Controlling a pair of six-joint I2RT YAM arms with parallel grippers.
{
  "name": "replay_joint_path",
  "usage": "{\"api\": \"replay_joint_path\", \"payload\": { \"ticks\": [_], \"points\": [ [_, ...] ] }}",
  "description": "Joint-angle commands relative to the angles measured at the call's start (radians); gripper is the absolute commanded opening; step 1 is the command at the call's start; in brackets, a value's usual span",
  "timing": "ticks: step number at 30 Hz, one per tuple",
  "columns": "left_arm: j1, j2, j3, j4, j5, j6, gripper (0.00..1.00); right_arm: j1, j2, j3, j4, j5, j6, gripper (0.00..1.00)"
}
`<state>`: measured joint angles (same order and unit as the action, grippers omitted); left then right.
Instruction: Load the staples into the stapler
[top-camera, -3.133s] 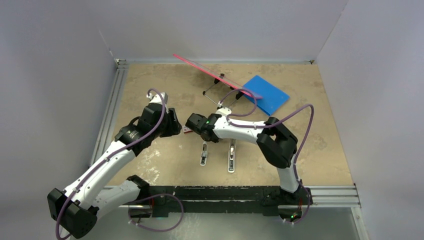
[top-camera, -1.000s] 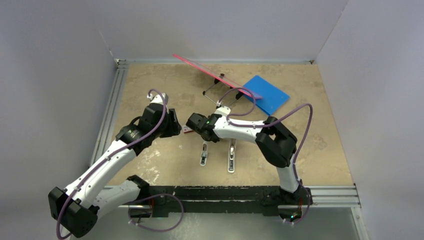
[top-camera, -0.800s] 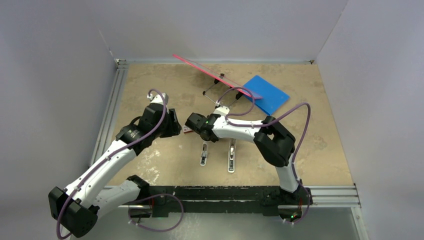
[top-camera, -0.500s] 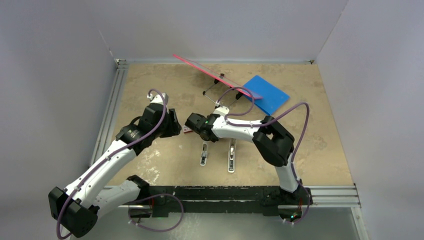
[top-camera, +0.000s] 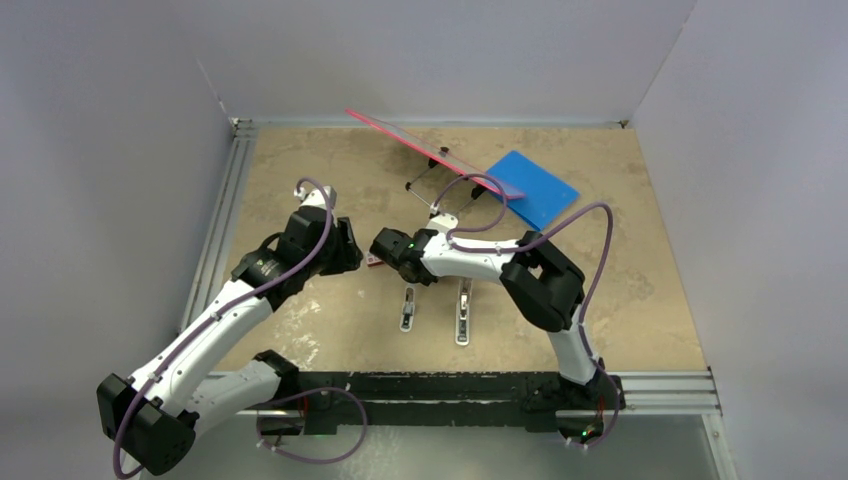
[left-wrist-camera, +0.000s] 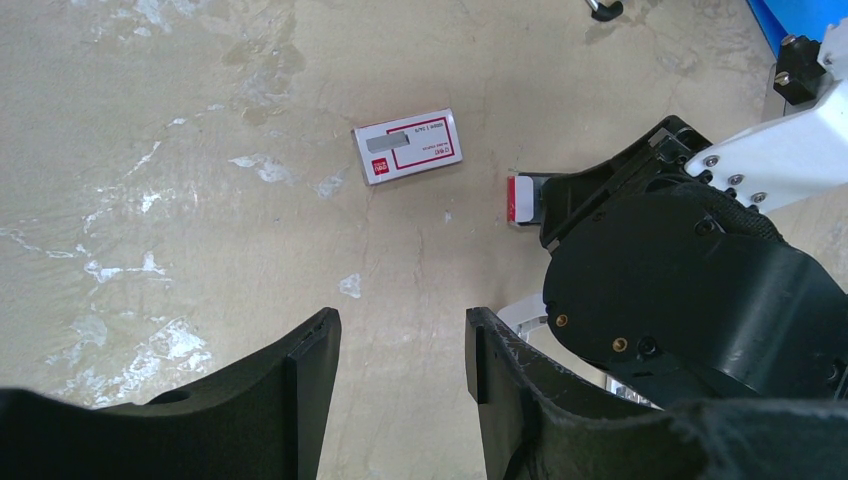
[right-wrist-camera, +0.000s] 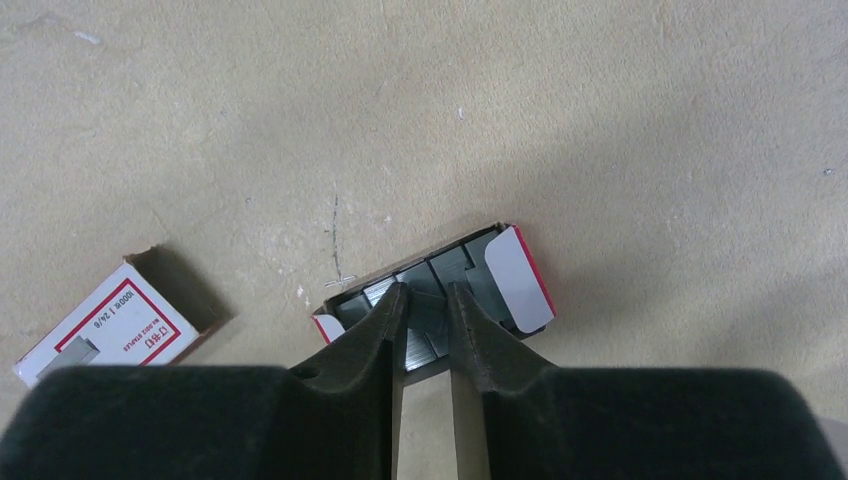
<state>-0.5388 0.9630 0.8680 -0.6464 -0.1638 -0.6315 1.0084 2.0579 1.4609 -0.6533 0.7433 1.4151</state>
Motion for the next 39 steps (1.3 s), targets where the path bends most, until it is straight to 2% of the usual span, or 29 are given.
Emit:
{"api": "replay_joint_path", "payload": {
  "ticks": [1,19,31,39],
  "points": [
    [0.005,-0.003,-0.006,0.022,0.000,0.014,0.49,-0.002,0.007,0.033,-0.031,0.031,0.014,0.21],
    [0.005,-0.001,-0.006,0.021,-0.008,0.013,0.49,0.035,-0.194,-0.036,-0.001,0.050,-0.066,0.21],
    [0.005,0.005,-0.003,0.007,-0.036,0.005,0.49,0.133,-0.312,-0.027,-0.174,0.140,-0.058,0.22],
    [0.004,0.008,-0.004,0.005,-0.041,-0.002,0.49,0.164,-0.384,-0.043,-0.175,0.118,-0.095,0.22]
  ]
}}
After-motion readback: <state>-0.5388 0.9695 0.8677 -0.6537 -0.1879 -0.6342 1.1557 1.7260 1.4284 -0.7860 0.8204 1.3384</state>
